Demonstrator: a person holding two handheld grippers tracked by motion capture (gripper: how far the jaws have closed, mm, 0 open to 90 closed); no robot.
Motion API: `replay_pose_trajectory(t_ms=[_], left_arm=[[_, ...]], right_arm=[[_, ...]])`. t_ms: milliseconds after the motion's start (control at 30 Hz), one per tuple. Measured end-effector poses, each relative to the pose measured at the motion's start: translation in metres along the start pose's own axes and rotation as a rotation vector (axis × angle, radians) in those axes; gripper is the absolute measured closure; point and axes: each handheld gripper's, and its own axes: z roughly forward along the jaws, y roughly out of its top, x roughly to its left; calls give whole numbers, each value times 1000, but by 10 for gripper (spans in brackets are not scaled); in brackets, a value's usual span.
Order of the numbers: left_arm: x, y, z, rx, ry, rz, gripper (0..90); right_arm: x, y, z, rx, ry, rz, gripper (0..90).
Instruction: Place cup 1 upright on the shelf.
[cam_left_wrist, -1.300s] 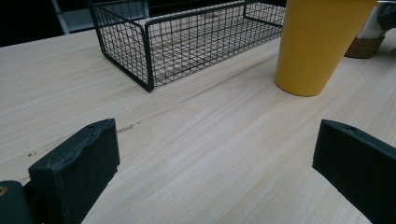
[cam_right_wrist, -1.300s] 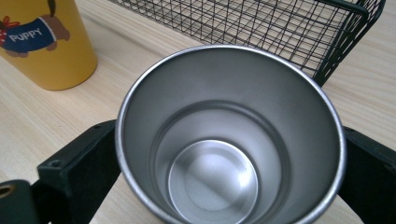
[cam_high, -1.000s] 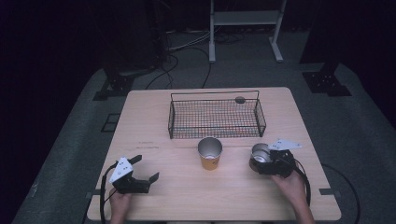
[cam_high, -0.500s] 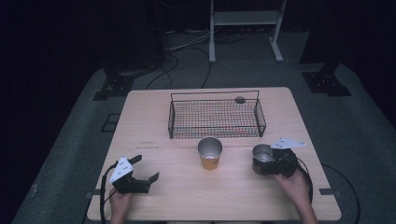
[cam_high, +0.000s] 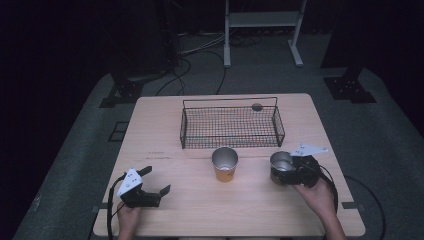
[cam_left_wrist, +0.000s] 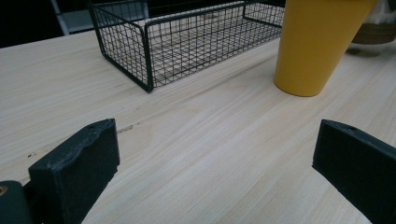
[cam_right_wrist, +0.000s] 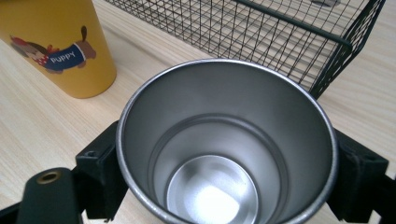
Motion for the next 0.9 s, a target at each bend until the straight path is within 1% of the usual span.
replay_pose_trajectory(t_ms=[100, 133, 233, 267, 333, 367, 467, 500, 533, 600, 667, 800, 900], left_arm=[[0, 0, 0, 1, 0, 0, 0], [0, 0, 0, 0, -1, 0, 0], [0, 0, 0, 1, -1, 0, 0], [0, 0, 0, 1, -1, 0, 0], [0, 0, 0, 1, -1, -1, 0], [0, 0, 0, 1, -1, -1, 0], [0, 0, 0, 2, -1, 0, 0], [0, 0, 0, 2, -1, 0, 0], [0, 0, 0, 1, -1, 0, 0], [0, 0, 0, 1, 0, -2, 0], [0, 0, 0, 0, 0, -3, 0], [1, 0, 0, 1, -1, -4, 0], [1, 0, 0, 1, -2, -4, 0]], right_arm=[[0, 3, -1, 0, -1, -3, 154], [-1, 6, -2, 4, 9, -4, 154], [-1, 9, -1, 9, 16, -7, 154], [-2, 12, -1, 12, 33, -5, 154], [-3, 14, -2, 10, 40, -10, 154], [-3, 17, -2, 11, 46, -6, 154], [-4, 26, -4, 13, 56, -19, 155], [-4, 26, -4, 13, 56, -19, 155], [-4, 30, -6, 11, 59, -23, 155], [-5, 32, -6, 11, 64, -24, 155], [-5, 37, -6, 14, 67, -30, 155], [-7, 43, -6, 14, 79, -20, 156], [-8, 45, -6, 18, 76, -20, 156]])
